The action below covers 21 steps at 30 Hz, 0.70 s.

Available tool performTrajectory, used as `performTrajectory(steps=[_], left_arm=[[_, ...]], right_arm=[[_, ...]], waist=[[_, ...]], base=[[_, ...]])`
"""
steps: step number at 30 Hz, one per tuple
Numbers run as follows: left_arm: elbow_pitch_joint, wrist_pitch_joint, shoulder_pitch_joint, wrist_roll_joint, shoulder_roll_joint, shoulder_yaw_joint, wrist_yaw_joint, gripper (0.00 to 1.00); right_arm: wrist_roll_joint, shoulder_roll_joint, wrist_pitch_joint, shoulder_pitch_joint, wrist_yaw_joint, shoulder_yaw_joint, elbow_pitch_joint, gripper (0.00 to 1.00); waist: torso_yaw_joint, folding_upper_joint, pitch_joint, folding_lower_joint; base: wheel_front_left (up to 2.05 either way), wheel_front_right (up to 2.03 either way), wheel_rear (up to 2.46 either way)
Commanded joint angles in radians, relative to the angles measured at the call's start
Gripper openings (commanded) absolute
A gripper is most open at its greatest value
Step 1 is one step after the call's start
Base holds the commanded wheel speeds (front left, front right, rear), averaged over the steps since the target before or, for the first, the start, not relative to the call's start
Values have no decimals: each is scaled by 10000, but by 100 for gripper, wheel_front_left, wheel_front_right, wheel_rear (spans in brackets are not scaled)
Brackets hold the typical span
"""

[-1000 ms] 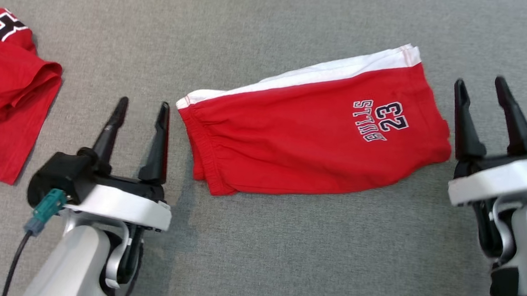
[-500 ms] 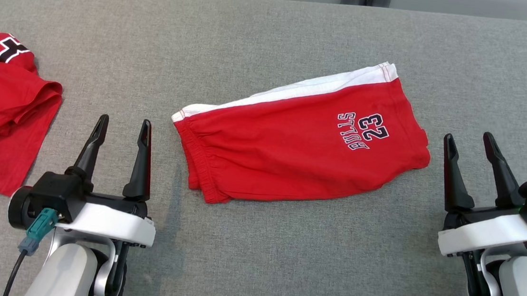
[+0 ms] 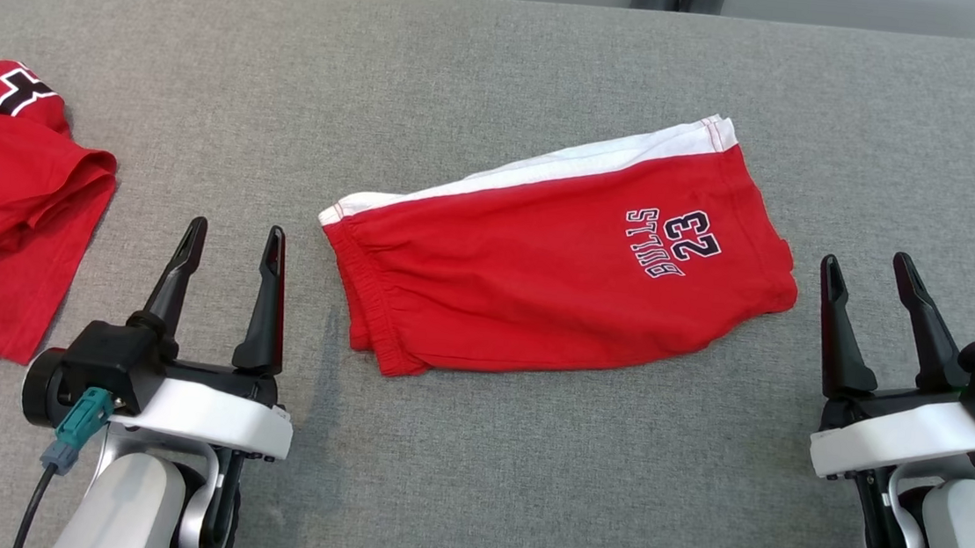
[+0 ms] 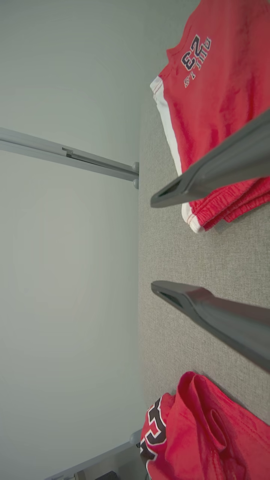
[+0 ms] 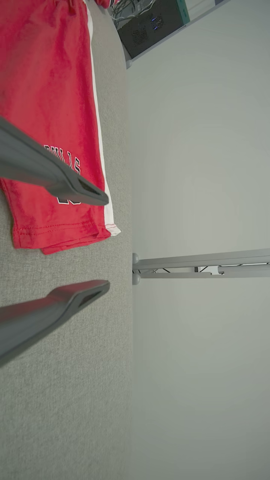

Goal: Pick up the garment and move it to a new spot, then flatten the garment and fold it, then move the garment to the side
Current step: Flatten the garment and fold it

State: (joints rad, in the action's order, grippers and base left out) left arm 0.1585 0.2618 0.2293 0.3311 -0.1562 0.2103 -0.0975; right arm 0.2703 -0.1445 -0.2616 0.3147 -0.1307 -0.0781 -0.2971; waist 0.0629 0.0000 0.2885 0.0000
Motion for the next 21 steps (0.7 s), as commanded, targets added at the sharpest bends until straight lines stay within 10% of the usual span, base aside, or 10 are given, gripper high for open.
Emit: performTrajectory(steps=[1,21], left_arm=[[12,40,29,-130,-37,-53,42,100],[30,30,873,-421,371,-30,451,100]], right_arm=[[-56,-84,-47,73,-1,24,-7,100],[682,-795,1928,2369,-1,-1495,-3242,100]], waist=[[16,0,8,0],[544,0,1248,0]], base=[[0,0,0],[0,0,0]])
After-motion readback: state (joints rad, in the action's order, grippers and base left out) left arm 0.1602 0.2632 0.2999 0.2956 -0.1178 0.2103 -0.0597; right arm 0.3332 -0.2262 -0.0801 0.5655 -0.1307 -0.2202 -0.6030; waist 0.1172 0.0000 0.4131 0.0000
